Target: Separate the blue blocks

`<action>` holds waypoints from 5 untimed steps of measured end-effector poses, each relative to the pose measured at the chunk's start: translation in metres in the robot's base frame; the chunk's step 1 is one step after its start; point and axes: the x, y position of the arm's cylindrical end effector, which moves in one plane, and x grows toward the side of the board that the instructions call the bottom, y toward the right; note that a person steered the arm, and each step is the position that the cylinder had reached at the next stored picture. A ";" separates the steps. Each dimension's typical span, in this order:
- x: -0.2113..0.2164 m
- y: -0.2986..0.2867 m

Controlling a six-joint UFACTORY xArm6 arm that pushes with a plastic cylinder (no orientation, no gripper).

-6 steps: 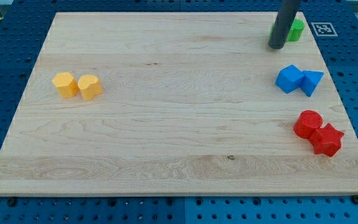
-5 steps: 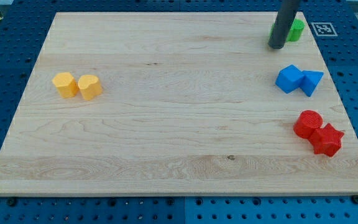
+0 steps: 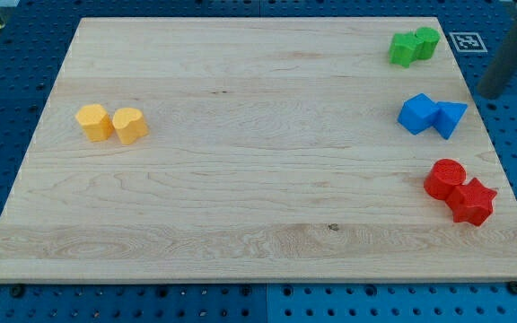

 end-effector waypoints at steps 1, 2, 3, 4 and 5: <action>0.035 0.002; 0.052 -0.017; 0.041 -0.080; 0.027 -0.169; 0.024 -0.236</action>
